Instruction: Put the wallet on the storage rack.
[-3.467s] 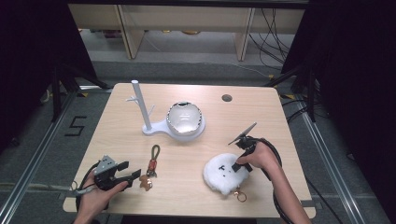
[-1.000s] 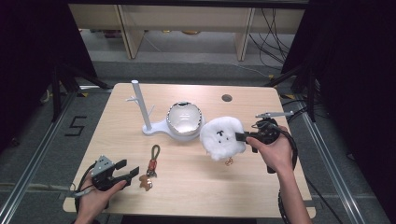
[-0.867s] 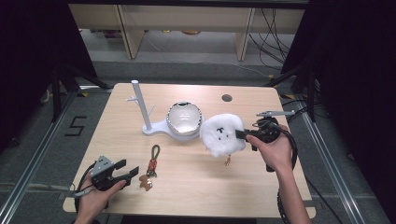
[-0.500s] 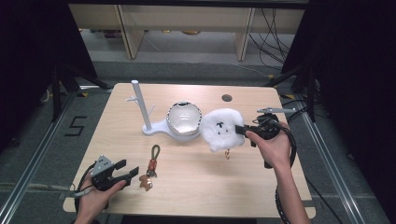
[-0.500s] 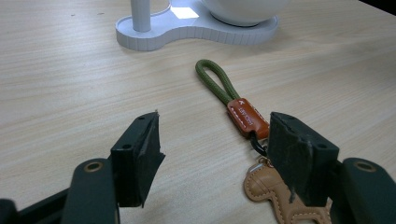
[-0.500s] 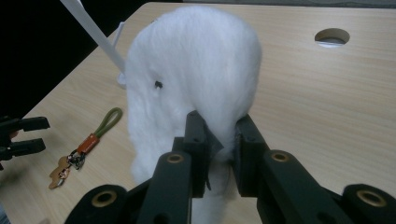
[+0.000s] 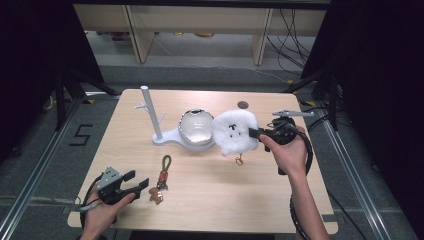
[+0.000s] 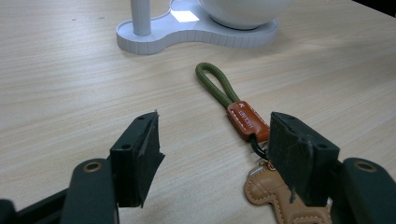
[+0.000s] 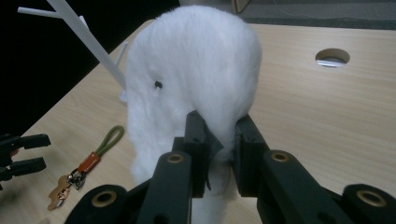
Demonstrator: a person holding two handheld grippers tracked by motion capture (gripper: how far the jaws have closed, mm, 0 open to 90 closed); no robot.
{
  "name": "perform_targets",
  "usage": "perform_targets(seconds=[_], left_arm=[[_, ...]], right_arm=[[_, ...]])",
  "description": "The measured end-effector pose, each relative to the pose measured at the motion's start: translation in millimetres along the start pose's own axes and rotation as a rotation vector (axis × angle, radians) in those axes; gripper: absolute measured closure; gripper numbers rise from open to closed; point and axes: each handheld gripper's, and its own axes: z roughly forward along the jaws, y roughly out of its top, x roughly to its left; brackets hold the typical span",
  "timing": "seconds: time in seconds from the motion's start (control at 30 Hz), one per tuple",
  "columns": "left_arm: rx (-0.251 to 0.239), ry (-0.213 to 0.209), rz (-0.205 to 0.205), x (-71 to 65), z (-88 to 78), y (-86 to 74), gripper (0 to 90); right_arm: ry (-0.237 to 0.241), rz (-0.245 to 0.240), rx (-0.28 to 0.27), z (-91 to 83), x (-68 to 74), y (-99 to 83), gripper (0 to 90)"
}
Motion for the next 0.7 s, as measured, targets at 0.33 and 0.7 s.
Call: perform_targets(seconds=[0.33,0.7], left_arm=[[-0.023,0.000,0.012,1.4,0.6,-0.7,33.6],[-0.023,0.017,0.014,2.4,-0.2,-1.3,33.6]], right_arm=[[0.003,-0.031,-0.023,7.4,1.5,8.5,79.2],[0.005,-0.014,-0.051,16.3,8.1,17.9,79.2]])
